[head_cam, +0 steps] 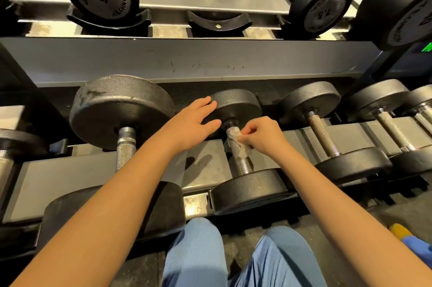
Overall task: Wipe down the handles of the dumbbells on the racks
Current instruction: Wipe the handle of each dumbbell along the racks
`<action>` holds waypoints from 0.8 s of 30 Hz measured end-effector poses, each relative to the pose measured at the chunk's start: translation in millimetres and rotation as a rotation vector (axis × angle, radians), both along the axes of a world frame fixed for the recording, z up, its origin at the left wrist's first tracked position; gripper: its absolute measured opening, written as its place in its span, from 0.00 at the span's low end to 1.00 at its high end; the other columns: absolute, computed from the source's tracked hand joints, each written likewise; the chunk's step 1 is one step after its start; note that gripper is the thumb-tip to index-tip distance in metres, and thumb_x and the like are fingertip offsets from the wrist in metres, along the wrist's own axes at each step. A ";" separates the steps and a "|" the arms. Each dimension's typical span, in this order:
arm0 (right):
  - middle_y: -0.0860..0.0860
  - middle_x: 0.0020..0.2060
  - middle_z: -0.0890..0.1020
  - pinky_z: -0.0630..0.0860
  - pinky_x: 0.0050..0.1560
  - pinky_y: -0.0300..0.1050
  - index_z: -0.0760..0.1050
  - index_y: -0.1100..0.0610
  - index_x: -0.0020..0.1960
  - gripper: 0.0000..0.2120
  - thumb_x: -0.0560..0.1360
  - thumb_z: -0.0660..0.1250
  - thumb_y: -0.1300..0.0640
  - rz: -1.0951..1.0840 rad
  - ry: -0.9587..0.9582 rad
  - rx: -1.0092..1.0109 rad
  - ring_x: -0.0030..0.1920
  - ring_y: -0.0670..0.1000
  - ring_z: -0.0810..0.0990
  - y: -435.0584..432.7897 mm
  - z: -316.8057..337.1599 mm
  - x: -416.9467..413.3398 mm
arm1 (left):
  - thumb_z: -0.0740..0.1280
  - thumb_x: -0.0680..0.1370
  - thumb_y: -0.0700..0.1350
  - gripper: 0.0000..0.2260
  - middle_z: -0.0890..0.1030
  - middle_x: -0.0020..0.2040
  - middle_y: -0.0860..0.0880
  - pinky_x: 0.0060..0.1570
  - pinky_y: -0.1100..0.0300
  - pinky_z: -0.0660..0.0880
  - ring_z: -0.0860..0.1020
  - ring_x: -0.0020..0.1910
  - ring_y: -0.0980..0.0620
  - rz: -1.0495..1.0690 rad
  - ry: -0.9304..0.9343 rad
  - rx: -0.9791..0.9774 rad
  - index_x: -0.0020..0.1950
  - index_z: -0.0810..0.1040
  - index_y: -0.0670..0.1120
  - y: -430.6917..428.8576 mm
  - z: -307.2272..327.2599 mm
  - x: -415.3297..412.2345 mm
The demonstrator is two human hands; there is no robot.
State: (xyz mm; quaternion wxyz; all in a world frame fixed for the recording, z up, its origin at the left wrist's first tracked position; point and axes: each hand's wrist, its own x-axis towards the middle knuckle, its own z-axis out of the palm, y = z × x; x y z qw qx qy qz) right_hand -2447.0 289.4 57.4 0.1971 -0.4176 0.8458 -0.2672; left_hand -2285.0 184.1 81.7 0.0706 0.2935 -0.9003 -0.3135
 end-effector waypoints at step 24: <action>0.54 0.37 0.82 0.78 0.48 0.45 0.81 0.59 0.39 0.06 0.73 0.72 0.58 0.047 -0.001 0.079 0.40 0.49 0.78 9.1 0.7 2.4 | 0.60 0.81 0.52 0.28 0.48 0.79 0.56 0.73 0.55 0.53 0.51 0.77 0.54 0.036 0.006 0.004 0.78 0.51 0.52 17.1 -9.2 5.8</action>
